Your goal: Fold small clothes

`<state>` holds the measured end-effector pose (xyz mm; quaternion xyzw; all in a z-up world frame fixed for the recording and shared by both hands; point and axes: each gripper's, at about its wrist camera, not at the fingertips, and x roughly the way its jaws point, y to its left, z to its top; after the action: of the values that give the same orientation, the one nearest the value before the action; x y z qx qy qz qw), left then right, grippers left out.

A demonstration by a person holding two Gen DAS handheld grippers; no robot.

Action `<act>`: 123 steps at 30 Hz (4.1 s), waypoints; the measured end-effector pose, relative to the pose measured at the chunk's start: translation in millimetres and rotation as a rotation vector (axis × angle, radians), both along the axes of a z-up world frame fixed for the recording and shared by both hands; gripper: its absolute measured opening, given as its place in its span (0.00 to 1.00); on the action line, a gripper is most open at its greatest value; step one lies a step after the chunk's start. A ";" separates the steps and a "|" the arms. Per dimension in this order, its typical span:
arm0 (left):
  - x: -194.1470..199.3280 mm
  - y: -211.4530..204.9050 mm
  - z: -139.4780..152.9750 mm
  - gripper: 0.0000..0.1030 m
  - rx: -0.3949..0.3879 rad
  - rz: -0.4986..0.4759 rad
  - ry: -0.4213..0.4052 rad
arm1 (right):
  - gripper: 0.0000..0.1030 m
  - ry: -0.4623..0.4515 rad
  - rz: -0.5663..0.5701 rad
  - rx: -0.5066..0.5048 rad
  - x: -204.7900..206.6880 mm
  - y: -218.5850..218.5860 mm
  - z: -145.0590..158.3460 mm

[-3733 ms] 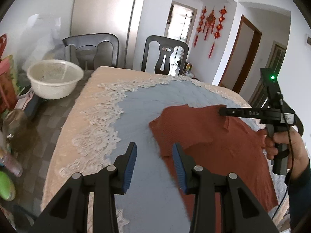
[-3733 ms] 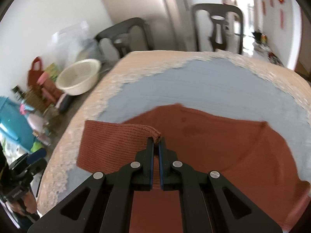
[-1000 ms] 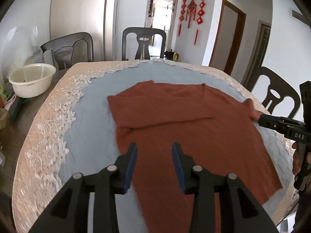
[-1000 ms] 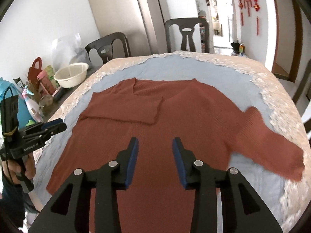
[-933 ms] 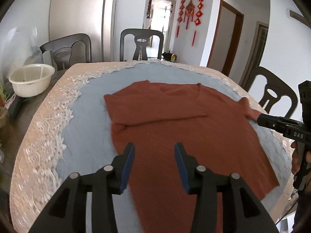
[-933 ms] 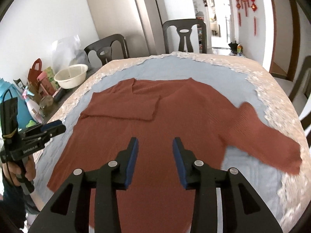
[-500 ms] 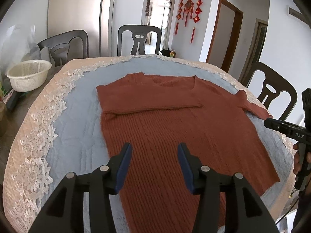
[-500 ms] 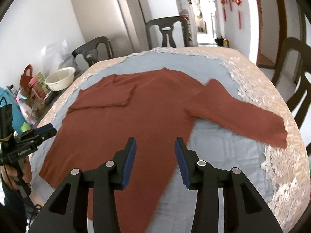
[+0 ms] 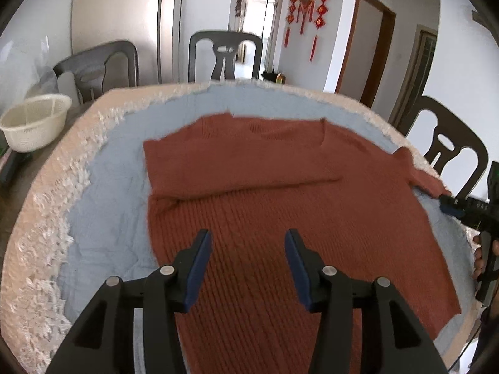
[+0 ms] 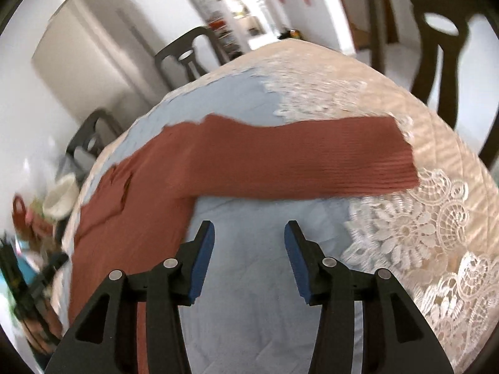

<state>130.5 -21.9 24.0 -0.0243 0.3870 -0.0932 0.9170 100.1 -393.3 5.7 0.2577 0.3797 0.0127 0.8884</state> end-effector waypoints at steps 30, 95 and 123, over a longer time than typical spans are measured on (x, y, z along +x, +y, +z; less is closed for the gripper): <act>3.0 4.4 -16.3 0.54 -0.026 -0.006 0.055 | 0.07 -0.134 -0.177 0.147 33.0 -16.2 47.8; 1.0 5.5 -14.2 0.59 -0.064 -0.023 0.050 | 0.31 -0.123 0.340 -0.041 94.0 121.7 35.8; 82.3 -99.0 -7.4 0.28 -0.012 -0.171 0.074 | 0.17 -0.014 0.315 -0.220 78.5 92.9 6.3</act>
<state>212.9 -120.8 16.6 0.0000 0.4207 -0.1726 0.8906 178.6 -300.3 12.0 0.0964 0.4081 0.1116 0.9009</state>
